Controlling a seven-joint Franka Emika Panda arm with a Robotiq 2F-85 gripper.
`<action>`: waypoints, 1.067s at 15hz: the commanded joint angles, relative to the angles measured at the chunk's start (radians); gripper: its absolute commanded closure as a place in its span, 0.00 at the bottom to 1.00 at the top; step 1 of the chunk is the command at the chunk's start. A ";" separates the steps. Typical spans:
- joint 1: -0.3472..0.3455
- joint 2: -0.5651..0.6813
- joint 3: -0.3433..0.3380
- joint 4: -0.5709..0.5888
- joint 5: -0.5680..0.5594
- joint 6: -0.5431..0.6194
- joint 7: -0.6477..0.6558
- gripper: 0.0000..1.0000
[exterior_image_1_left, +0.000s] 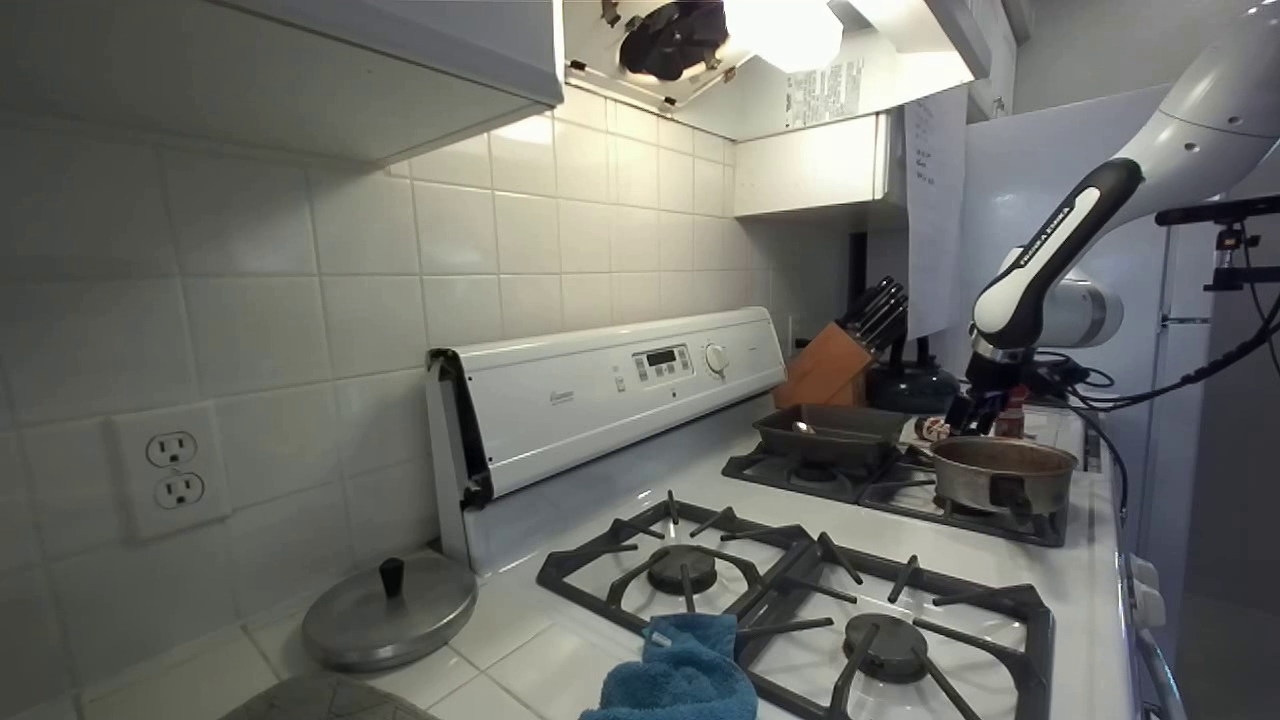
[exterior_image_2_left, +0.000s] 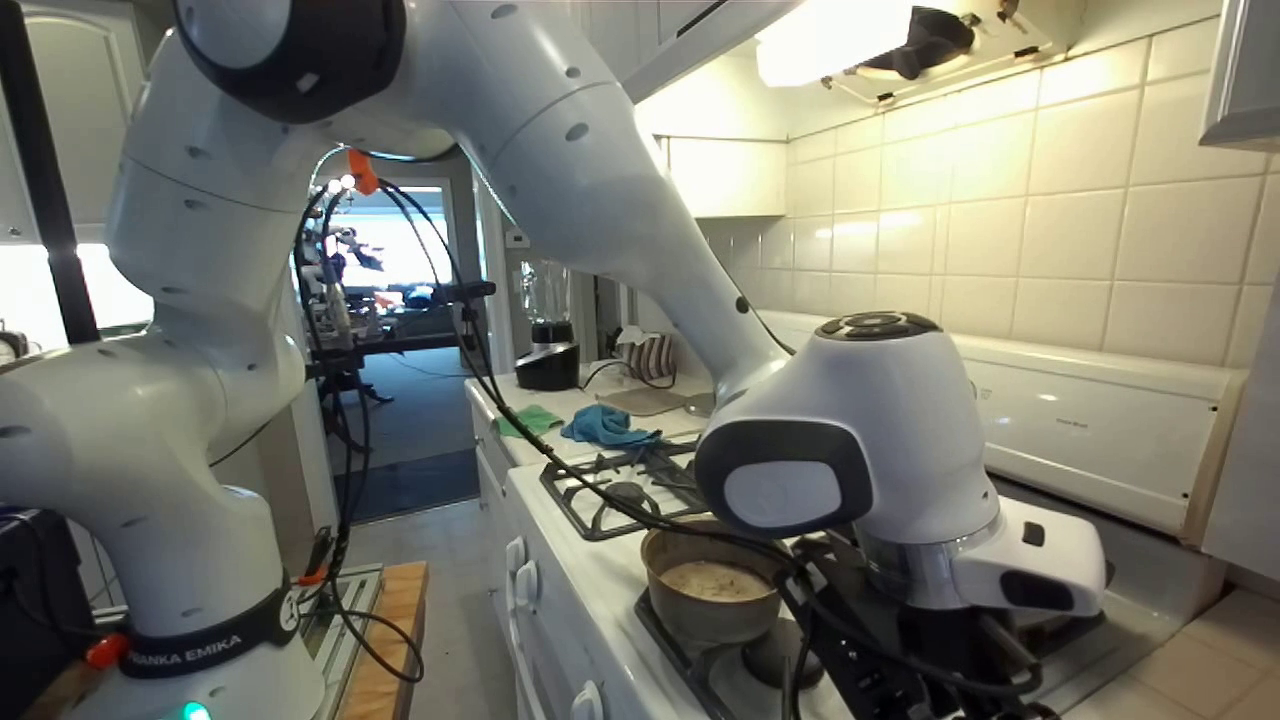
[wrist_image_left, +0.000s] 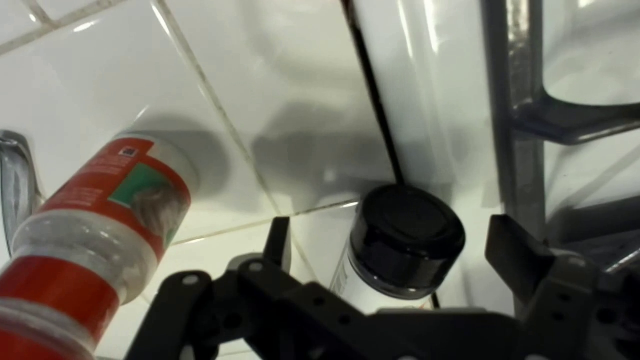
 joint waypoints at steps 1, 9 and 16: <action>-0.010 -0.023 0.011 -0.047 -0.047 0.059 0.030 0.28; -0.105 -0.096 0.118 -0.089 -0.017 -0.010 -0.048 0.73; -0.195 -0.215 0.128 -0.026 0.115 -0.400 -0.251 0.73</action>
